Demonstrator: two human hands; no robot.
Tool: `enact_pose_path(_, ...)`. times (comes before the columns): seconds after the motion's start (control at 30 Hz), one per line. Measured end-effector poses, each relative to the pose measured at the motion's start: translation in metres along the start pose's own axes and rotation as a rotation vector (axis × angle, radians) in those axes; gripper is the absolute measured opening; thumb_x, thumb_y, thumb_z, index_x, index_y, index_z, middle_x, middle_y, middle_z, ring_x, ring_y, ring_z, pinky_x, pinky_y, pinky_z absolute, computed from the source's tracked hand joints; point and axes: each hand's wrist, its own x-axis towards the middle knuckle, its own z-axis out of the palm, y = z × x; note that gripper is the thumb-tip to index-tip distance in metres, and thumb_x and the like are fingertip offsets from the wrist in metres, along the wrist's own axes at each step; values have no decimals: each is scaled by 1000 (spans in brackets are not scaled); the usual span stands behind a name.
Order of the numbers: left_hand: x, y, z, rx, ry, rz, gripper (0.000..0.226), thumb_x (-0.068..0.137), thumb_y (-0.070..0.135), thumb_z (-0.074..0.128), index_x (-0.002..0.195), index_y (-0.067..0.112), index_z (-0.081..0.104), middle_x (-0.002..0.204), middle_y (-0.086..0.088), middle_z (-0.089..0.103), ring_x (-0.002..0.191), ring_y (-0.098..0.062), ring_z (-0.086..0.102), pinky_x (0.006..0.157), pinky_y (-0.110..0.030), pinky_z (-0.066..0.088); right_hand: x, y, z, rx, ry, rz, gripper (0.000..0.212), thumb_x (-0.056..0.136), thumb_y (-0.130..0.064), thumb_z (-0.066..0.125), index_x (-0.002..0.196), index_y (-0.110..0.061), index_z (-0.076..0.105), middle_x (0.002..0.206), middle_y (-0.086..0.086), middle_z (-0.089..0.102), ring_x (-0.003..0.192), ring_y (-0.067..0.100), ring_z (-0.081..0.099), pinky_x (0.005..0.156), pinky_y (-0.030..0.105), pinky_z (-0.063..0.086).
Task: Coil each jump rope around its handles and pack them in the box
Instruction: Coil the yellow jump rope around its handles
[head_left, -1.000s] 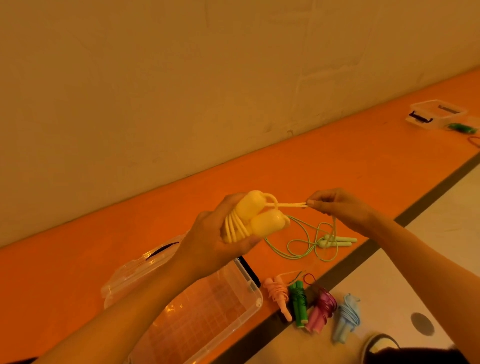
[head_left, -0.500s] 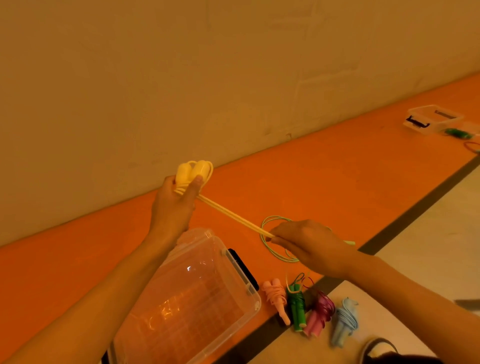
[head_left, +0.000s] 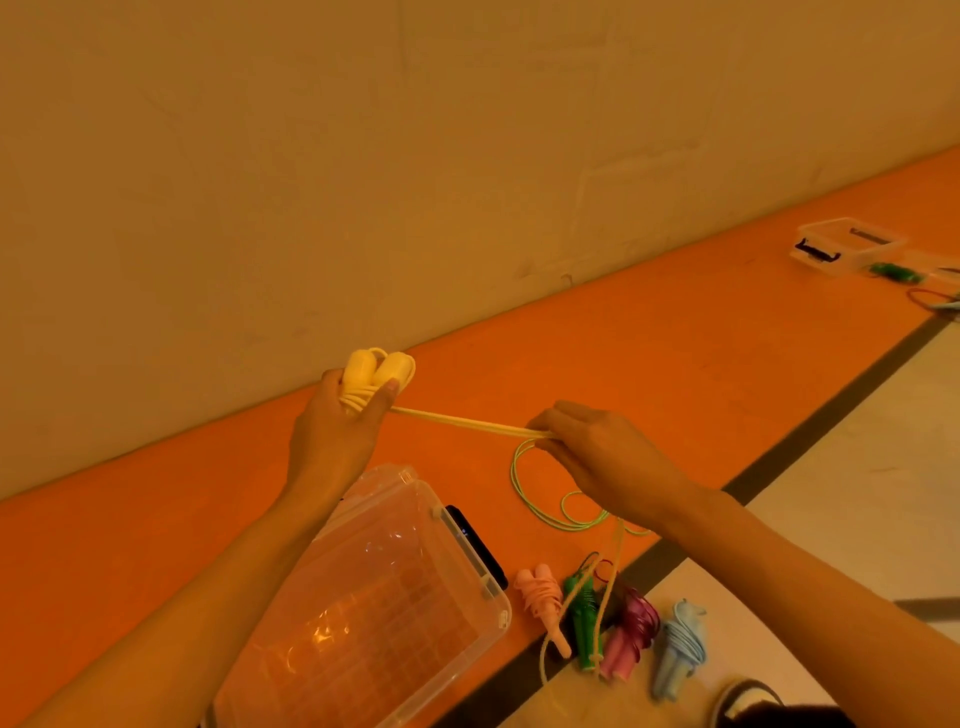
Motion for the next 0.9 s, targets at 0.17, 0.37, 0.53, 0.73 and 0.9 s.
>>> enact_pose_path(0.17, -3, 3, -2, 148, -15, 102, 39, 88, 71, 50, 108, 38, 52, 87, 10, 61, 74, -13, 59, 64, -33, 47, 0, -3, 1, -223, -118, -82, 40, 105, -45, 29, 116, -24, 62, 100, -7, 65, 76, 16, 60, 58, 28, 40)
enact_pose_path(0.37, -11, -9, 4, 454, -114, 223, 67, 90, 73, 28, 135, 28, 49, 74, 9, 57, 60, -11, 55, 49, -24, 35, -1, -11, -7, -137, -172, -223, 33, 104, -44, 36, 108, -28, 64, 96, -11, 65, 66, 10, 56, 52, 24, 33)
enact_pose_path(0.53, -27, -6, 13, 633, -303, 402, 107, 71, 84, -14, 155, 29, 26, 69, 9, 52, 53, -3, 48, 43, -19, 37, 5, -12, -21, -1, -52, -185, 34, 103, -42, 38, 106, -23, 66, 95, -9, 66, 68, 9, 57, 53, 32, 46)
enact_pose_path(0.73, -67, 13, 41, 771, -568, 610, 100, 75, 89, 7, 156, 32, 13, 76, 7, 57, 66, -7, 57, 59, -27, 51, 15, -5, -34, -1, 79, -134, 35, 101, -42, 41, 100, -20, 68, 94, -6, 70, 75, 15, 64, 54, 35, 48)
enact_pose_path(0.9, -91, 27, 50, 728, -578, 736, 85, 86, 85, 16, 153, 34, 13, 76, 4, 61, 67, -13, 61, 66, -40, 55, 19, 8, -29, 98, 58, -39, 27, 98, -37, 50, 95, -20, 72, 86, -6, 71, 70, 14, 63, 56, 37, 48)
